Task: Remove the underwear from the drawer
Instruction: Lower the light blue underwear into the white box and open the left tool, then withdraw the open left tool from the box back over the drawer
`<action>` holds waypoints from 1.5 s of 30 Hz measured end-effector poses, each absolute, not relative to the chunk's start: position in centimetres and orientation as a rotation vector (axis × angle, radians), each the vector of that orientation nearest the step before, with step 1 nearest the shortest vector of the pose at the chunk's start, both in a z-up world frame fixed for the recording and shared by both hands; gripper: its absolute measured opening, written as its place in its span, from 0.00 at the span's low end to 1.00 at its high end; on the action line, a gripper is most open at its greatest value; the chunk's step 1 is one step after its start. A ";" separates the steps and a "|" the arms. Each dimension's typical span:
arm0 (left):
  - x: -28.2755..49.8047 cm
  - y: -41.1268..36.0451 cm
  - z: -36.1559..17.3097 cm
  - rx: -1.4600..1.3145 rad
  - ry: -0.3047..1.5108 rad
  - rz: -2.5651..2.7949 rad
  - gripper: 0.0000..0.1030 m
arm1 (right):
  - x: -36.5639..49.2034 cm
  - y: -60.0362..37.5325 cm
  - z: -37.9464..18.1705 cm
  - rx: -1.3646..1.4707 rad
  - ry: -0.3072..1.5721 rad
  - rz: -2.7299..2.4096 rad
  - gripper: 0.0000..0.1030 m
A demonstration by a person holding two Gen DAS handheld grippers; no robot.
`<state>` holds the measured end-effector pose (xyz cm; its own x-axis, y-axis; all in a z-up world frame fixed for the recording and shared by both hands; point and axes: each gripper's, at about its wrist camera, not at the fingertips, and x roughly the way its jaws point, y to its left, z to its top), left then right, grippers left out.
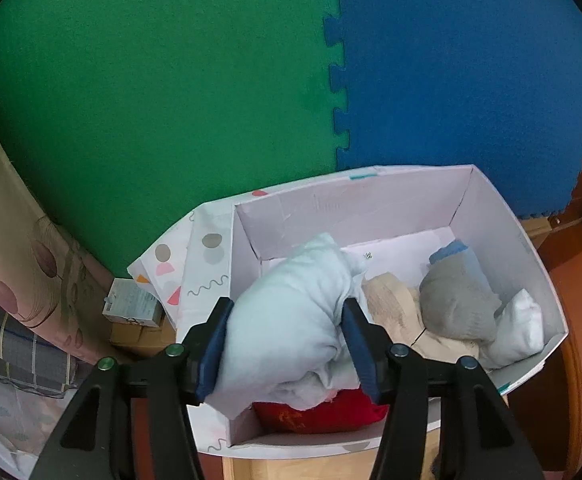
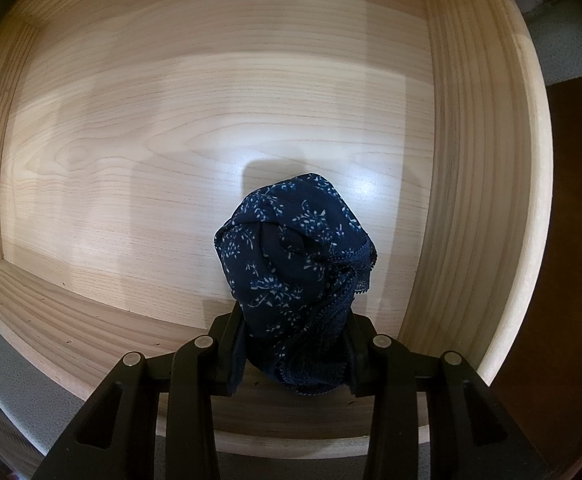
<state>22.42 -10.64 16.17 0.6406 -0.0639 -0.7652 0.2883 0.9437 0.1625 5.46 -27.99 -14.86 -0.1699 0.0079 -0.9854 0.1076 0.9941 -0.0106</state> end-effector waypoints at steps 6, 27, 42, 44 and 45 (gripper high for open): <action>22.1 -10.2 18.6 0.250 0.814 -0.209 0.55 | 5.5 -28.0 -14.8 0.086 1.740 -0.088 0.36; 15.3 -6.7 17.8 0.302 0.788 -0.204 0.62 | 5.7 -27.9 -14.8 0.084 1.741 -0.089 0.36; 8.4 -2.5 10.7 0.270 0.872 -0.153 0.62 | 6.0 -27.7 -14.9 0.080 1.743 -0.088 0.36; 7.7 -2.0 9.4 0.261 0.892 -0.145 0.62 | 6.0 -27.6 -14.9 0.081 1.743 -0.089 0.36; 7.3 -1.8 8.6 0.258 0.904 -0.143 0.62 | 6.0 -27.6 -14.9 0.082 1.743 -0.089 0.36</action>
<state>7.29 -1.84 8.61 0.6115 -0.0146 -0.7911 0.2305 0.9598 0.1604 6.02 -27.63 -14.94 -0.1729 0.0046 -0.9849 0.1051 0.9944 -0.0138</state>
